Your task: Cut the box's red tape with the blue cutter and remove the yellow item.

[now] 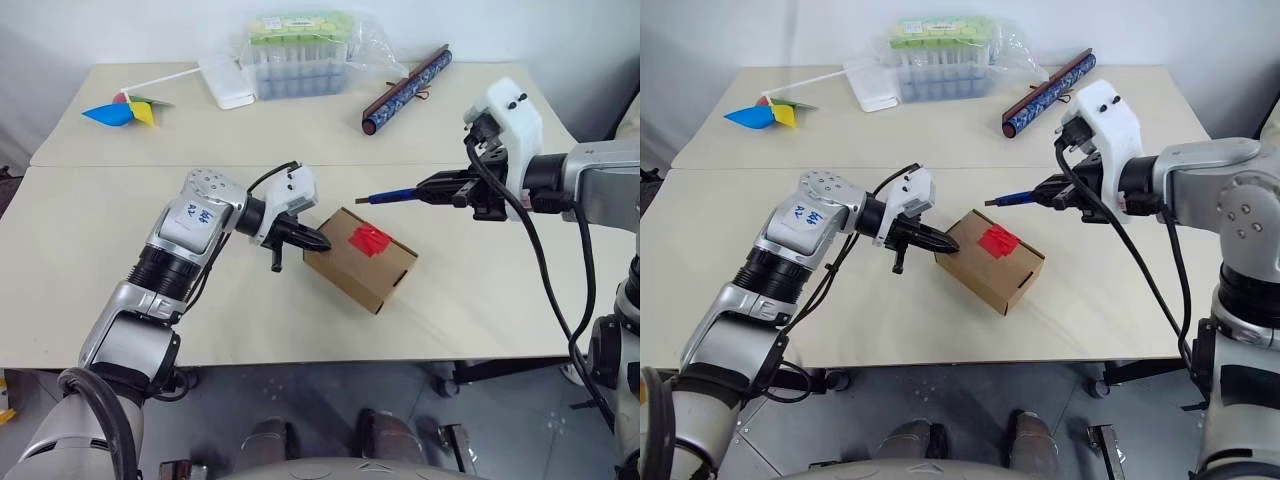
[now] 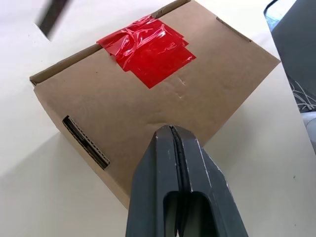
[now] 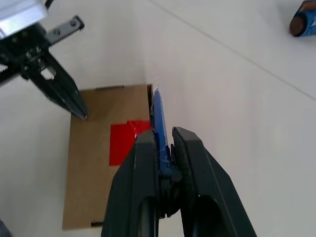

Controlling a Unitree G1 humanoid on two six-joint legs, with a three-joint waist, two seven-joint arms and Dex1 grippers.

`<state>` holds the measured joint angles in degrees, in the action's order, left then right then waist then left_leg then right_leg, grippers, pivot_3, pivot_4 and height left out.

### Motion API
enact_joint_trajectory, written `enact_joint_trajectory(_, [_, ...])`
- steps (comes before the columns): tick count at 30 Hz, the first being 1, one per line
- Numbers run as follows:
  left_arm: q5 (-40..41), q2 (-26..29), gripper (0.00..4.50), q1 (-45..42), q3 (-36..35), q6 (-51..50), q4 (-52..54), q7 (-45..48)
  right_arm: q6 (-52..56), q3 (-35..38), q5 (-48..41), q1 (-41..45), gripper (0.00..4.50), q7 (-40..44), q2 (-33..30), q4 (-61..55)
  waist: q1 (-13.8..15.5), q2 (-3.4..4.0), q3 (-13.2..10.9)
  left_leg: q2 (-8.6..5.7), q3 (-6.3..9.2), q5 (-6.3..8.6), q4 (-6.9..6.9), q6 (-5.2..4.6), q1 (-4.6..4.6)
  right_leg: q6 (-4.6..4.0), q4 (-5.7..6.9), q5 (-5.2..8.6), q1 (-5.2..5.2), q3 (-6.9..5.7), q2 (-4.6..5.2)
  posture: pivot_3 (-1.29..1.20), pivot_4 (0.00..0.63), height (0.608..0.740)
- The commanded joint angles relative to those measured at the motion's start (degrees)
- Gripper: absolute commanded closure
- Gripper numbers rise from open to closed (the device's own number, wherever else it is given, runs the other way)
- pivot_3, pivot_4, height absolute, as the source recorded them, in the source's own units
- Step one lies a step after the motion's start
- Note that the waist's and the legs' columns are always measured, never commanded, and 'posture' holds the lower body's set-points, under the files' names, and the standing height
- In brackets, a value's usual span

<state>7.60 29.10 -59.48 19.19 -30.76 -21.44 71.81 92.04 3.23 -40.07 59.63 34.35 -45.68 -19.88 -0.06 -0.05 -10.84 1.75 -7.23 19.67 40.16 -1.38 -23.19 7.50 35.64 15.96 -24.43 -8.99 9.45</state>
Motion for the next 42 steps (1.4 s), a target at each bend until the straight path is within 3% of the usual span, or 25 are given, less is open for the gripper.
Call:
enact_joint_trajectory(1, [-1.91, -0.34, 4.5, -0.31, 1.64, 0.27, -1.42, 0.73, -2.0, -0.58, -0.27, -0.03, 4.35, 0.77, -1.18, -1.24, 0.01, 0.0, 0.0, 0.0, 0.0, 0.0, 0.0, 0.0, 0.0, 0.0, 0.0, 0.0, 0.0, 0.0, 0.0, 0.0, 0.15, 0.74])
enact_joint_trajectory(17, [-3.74, -1.67, 4.5, -1.35, 2.62, 1.23, -3.87, 2.3, -10.24, -7.94, 2.59, -0.99, 4.35, 4.61, -3.83, 3.54, 0.07, -0.02, 0.01, 0.0, 0.01, 0.0, 0.06, -0.01, 0.0, 0.0, 0.02, 0.0, 0.03, -0.01, 0.0, 0.0, 0.15, 0.74])
enact_joint_trajectory(42, [-7.0, -2.64, 4.5, -2.79, 5.92, -3.58, -4.65, 3.08, -13.1, -17.47, 6.77, 4.47, 4.35, 13.57, -10.77, 6.04, 0.26, -0.05, 0.04, 0.0, 0.04, 0.0, 0.17, -0.02, 0.01, 0.0, 0.06, 0.0, 0.08, 0.0, 0.0, 0.0, 0.15, 0.74])
